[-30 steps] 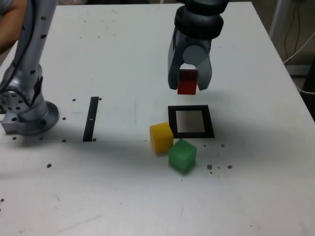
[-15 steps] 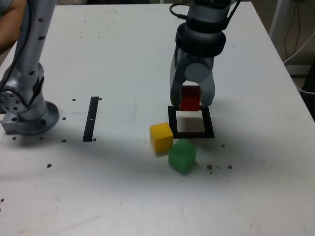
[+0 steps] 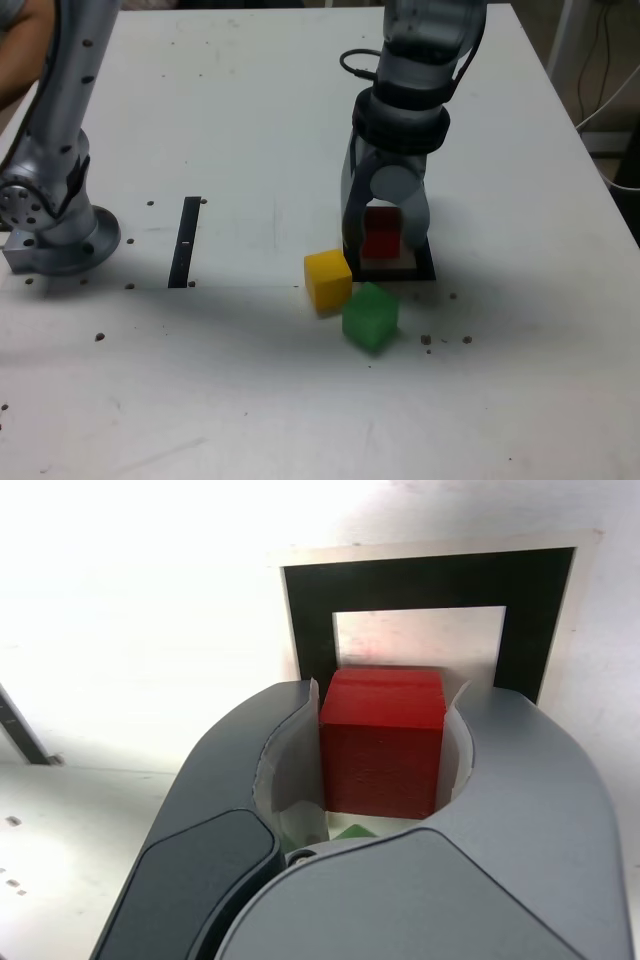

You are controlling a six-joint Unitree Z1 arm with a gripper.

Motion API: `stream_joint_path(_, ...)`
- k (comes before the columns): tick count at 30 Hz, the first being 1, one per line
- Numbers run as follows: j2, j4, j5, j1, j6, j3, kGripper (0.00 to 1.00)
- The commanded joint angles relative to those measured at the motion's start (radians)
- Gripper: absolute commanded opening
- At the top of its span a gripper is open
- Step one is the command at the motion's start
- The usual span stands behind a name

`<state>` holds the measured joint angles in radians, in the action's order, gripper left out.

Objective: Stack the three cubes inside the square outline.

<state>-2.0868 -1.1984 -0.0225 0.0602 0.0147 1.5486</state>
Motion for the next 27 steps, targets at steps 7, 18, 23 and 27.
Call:
stream_joint_path(7,-0.008,0.012,0.018,0.001,0.001,0.006,0.32)
stream_joint_path(18,-0.026,0.016,0.019,-0.005,-0.007,0.01,0.47)
stream_joint_path(23,-0.026,0.014,0.021,-0.007,-0.007,0.006,0.78)
stream_joint_path(27,-0.02,0.009,0.022,-0.006,-0.001,0.009,0.98)
